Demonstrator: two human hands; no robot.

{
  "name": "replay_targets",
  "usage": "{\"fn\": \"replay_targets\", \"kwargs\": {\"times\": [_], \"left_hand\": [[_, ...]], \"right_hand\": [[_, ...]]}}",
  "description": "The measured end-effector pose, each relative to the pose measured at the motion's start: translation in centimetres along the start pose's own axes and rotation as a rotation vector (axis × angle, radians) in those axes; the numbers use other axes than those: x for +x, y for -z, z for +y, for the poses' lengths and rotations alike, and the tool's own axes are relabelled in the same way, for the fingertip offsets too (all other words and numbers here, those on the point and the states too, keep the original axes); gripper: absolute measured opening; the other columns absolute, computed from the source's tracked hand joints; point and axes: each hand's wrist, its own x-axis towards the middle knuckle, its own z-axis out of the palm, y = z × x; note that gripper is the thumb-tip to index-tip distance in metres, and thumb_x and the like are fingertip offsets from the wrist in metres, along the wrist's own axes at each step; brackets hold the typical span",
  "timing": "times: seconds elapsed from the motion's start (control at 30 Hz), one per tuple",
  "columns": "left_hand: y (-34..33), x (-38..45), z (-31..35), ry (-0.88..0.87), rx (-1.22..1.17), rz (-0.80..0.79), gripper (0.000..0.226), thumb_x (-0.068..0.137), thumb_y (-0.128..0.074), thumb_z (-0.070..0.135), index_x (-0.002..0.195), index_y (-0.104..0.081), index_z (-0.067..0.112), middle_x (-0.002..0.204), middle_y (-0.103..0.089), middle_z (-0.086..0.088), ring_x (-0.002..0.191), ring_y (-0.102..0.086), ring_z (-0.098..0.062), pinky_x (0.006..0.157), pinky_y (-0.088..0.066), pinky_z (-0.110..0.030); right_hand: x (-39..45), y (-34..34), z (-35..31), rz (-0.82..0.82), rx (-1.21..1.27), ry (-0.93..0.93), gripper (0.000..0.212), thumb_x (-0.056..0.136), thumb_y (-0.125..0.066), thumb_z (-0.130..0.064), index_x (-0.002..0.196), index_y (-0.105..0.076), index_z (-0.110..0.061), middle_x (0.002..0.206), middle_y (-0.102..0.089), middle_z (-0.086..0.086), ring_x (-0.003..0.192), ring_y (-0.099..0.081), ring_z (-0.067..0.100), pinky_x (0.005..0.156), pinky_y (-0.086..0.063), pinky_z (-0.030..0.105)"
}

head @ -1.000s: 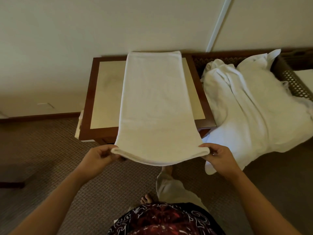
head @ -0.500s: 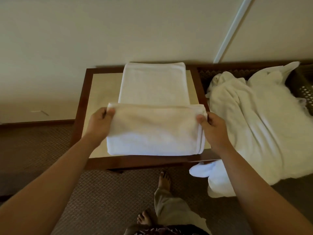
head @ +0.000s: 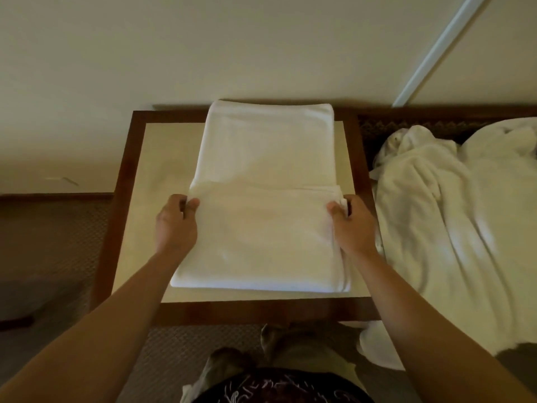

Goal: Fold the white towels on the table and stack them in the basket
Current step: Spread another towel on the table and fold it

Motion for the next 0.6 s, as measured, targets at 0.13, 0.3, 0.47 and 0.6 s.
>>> {"fn": "replay_targets", "kwargs": {"times": [0.13,0.3,0.47,0.6], "left_hand": [[-0.3,0.9,0.0,0.001,-0.03,0.021,0.028,0.106,-0.049,0.039,0.119,-0.057,0.015,0.104,-0.062,-0.001,0.094,-0.057,-0.025,0.078,-0.04,-0.035],[0.5,-1.6,-1.2,-0.137,0.246,0.04,0.042,0.105,-0.048,0.04,0.14,-0.048,0.017,0.143,-0.05,-0.011,0.124,-0.051,-0.033,0.101,-0.043,-0.049],[-1.2,-8.0,-1.2,-0.67,0.534,-0.333,0.059,0.105,-0.019,0.058,0.159,-0.022,0.034,0.171,-0.006,0.004,0.158,-0.003,-0.022,0.126,-0.008,-0.051],[-0.9,-8.7,-4.5,-0.707,0.669,-0.463,0.078,0.099,-0.009,0.075,0.163,0.005,0.034,0.169,0.022,0.006,0.156,0.021,-0.019,0.127,0.006,-0.047]], "right_hand": [[1.2,-0.5,-0.7,0.017,-0.068,0.039,0.022,0.101,-0.061,-0.033,0.117,-0.06,-0.018,0.095,-0.064,-0.007,0.086,-0.064,0.01,0.065,-0.043,0.011],[-0.9,-1.0,-0.6,0.077,-0.433,0.116,0.057,0.102,-0.048,-0.043,0.151,-0.035,-0.017,0.155,-0.039,0.011,0.139,-0.042,0.034,0.109,-0.042,0.056],[-9.8,-4.3,-1.1,-0.248,-0.722,0.478,0.066,0.104,-0.016,-0.061,0.164,-0.007,-0.033,0.172,0.007,-0.003,0.158,0.011,0.025,0.123,0.002,0.055],[-12.4,-4.4,2.4,-0.357,-0.933,0.54,0.088,0.095,-0.02,-0.081,0.164,0.002,-0.032,0.171,0.014,-0.002,0.157,0.017,0.027,0.125,0.005,0.056]]}}
